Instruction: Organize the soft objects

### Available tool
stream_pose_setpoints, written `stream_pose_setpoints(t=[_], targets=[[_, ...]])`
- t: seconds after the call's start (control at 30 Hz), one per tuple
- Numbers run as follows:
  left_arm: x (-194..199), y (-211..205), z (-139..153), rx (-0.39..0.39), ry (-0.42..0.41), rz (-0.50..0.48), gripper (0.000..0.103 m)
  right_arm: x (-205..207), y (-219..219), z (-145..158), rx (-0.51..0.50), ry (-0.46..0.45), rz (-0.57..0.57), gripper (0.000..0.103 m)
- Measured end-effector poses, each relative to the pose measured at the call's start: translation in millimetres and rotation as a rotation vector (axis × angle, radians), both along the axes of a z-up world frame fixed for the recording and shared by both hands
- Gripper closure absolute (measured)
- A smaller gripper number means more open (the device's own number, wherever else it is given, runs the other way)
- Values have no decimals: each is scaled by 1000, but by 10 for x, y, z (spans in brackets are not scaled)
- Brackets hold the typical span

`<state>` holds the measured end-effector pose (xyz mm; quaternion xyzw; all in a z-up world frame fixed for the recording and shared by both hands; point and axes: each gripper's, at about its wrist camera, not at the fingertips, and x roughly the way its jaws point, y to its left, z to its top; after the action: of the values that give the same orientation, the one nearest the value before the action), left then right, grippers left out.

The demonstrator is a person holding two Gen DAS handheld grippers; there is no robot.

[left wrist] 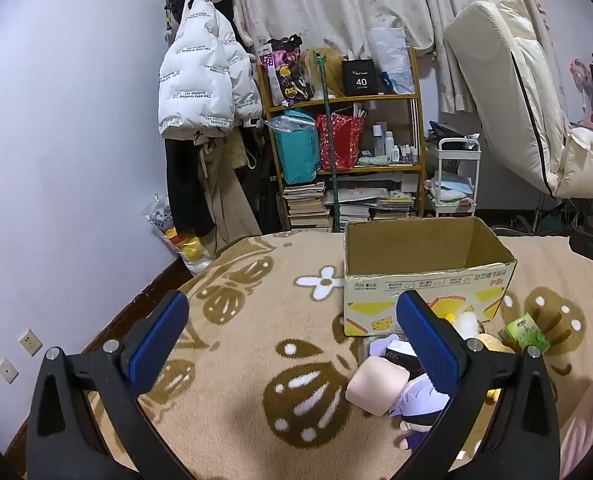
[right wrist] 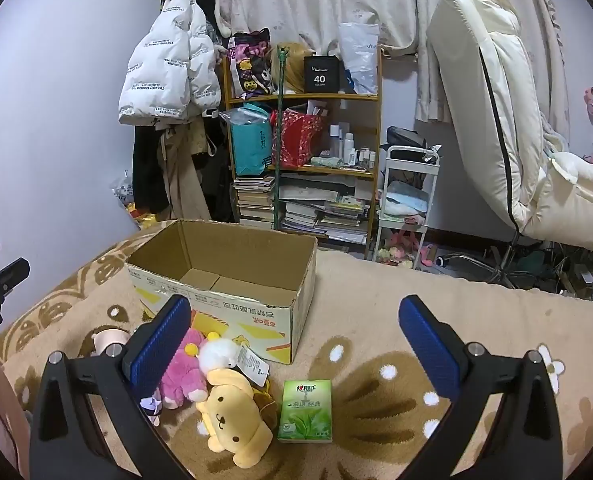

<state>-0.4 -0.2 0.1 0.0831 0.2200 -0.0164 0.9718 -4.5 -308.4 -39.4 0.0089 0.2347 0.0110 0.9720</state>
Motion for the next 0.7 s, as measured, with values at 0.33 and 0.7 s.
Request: stream_pose_setpoints(t=[0.33, 0.7], targets=[[-2, -1, 0, 2, 1, 0, 0, -14, -13, -36, 3, 2, -1, 0], [-7, -12, 1, 2, 1, 0, 0, -12, -61, -44, 1, 7, -2, 0]])
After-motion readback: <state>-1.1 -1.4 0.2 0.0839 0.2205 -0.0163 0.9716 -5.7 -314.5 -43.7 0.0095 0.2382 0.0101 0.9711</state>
